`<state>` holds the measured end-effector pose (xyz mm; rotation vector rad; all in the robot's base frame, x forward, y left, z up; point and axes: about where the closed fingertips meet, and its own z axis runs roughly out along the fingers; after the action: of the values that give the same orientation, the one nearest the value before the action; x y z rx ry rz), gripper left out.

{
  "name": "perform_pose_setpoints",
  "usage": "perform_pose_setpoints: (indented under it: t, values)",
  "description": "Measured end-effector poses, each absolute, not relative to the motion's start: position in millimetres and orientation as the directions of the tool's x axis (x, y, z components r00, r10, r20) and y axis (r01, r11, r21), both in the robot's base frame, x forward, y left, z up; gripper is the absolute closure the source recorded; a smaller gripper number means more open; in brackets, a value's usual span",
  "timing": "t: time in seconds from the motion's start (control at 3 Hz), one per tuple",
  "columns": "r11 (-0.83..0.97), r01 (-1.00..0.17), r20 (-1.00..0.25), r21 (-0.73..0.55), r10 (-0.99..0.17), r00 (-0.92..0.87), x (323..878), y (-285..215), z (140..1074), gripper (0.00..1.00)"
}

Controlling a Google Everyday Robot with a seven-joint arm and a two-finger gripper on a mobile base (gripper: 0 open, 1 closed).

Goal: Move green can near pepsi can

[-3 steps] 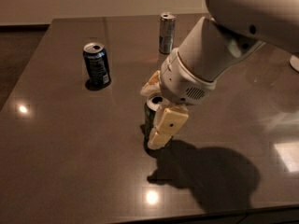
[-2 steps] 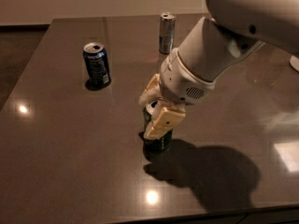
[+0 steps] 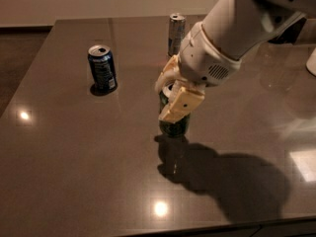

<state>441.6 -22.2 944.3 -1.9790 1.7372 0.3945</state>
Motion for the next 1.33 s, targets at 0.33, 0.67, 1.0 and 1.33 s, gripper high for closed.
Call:
perform_pose_setpoints:
  t: [0.33,0.67,1.0,1.33]
  values:
    - [-0.05,-0.984,-0.517,-0.17,-0.845,0.133,464.5,-33.5,966.2,1.0]
    - [0.001,-0.989,-0.56,-0.145,-0.825,0.081,492.6,-46.1,984.0,1.0]
    - [0.001,-0.989,-0.559,-0.145,-0.825,0.081,492.3,-45.7,983.7,1.0]
    - [0.019,-0.986,-0.537,-0.166,-0.84,0.074,508.8,-31.0,987.8,1.0]
